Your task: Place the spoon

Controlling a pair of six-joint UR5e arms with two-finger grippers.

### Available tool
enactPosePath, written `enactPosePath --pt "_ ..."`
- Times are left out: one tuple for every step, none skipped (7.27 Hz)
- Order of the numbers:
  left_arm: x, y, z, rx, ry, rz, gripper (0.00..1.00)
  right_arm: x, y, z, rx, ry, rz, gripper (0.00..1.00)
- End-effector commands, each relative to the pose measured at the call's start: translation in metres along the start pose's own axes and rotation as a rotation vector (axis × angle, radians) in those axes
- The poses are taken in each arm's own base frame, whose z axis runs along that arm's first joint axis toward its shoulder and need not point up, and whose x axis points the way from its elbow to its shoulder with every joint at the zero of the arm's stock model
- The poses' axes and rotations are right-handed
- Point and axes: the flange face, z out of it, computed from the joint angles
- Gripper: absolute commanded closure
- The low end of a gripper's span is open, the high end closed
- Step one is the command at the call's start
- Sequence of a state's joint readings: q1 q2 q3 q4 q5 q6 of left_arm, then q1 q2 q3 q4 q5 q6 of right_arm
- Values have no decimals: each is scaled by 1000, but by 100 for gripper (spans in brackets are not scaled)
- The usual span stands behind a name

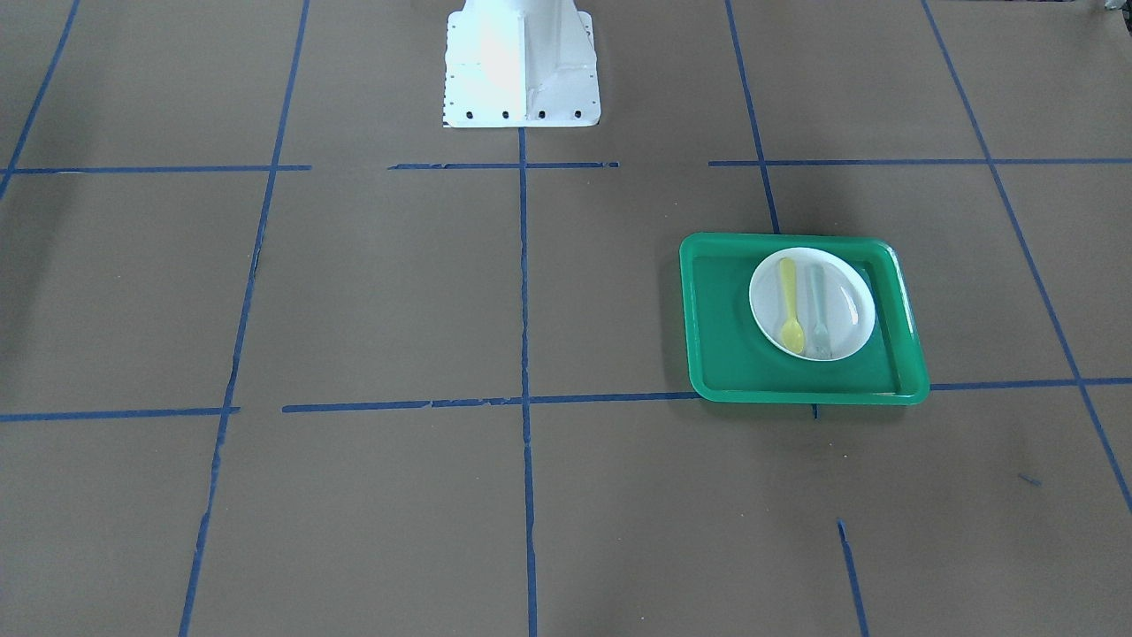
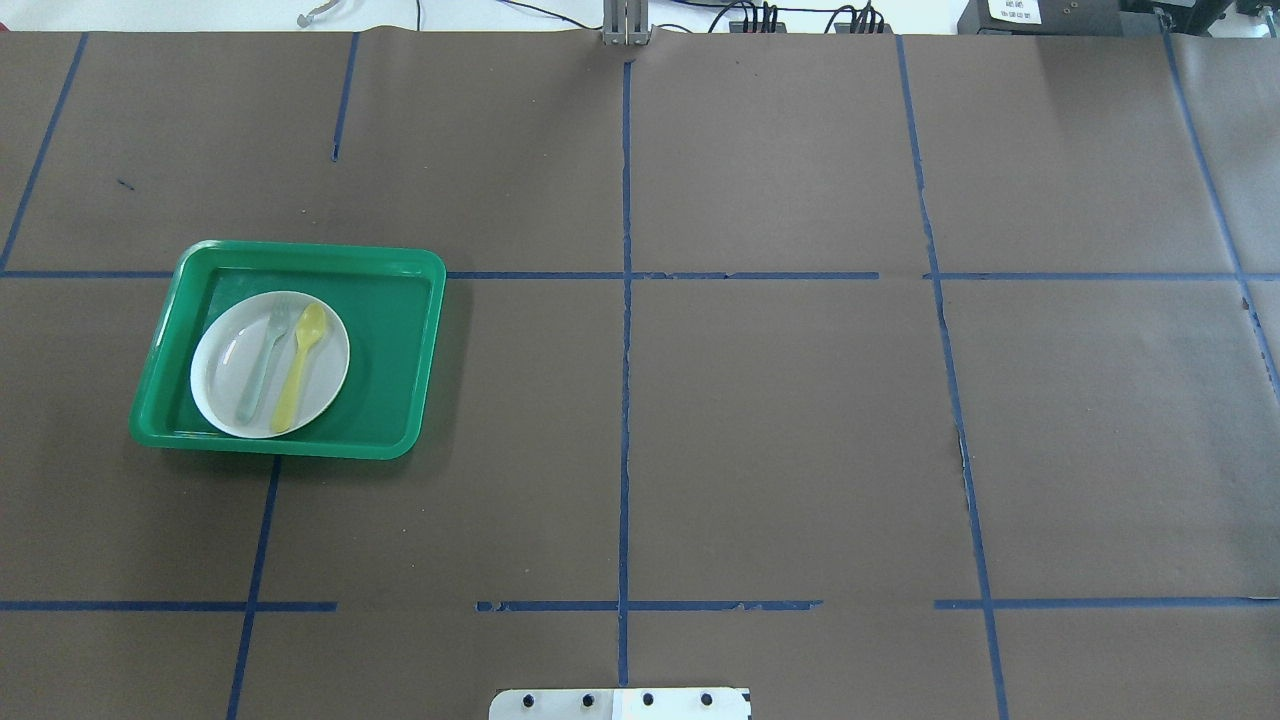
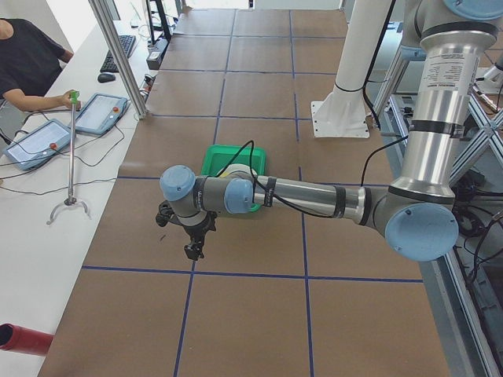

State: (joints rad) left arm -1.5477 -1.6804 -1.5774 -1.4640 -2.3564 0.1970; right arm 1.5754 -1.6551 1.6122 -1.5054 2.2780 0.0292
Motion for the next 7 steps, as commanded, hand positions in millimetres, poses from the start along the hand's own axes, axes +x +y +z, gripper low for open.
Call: enactPosePath --pt "-4 0 -2 2 -7 -14 0 0 0 0 0 0 0 0" --pt "-3 -2 -2 2 -7 -10 0 0 0 0 -1 0 1 0" --pt "7 -8 -12 22 -12 10 0 0 0 0 0 0 0 0" --pt "1 -3 -2 7 -9 5 0 0 0 0 -1 0 1 0" --pt "15 12 -14 32 -16 30 0 0 0 0 0 0 0 0" --pt "16 21 -10 31 -11 31 0 0 0 0 0 0 0 0" --pt "15 33 -6 42 -4 0 0 0 0 0 -1 0 1 0"
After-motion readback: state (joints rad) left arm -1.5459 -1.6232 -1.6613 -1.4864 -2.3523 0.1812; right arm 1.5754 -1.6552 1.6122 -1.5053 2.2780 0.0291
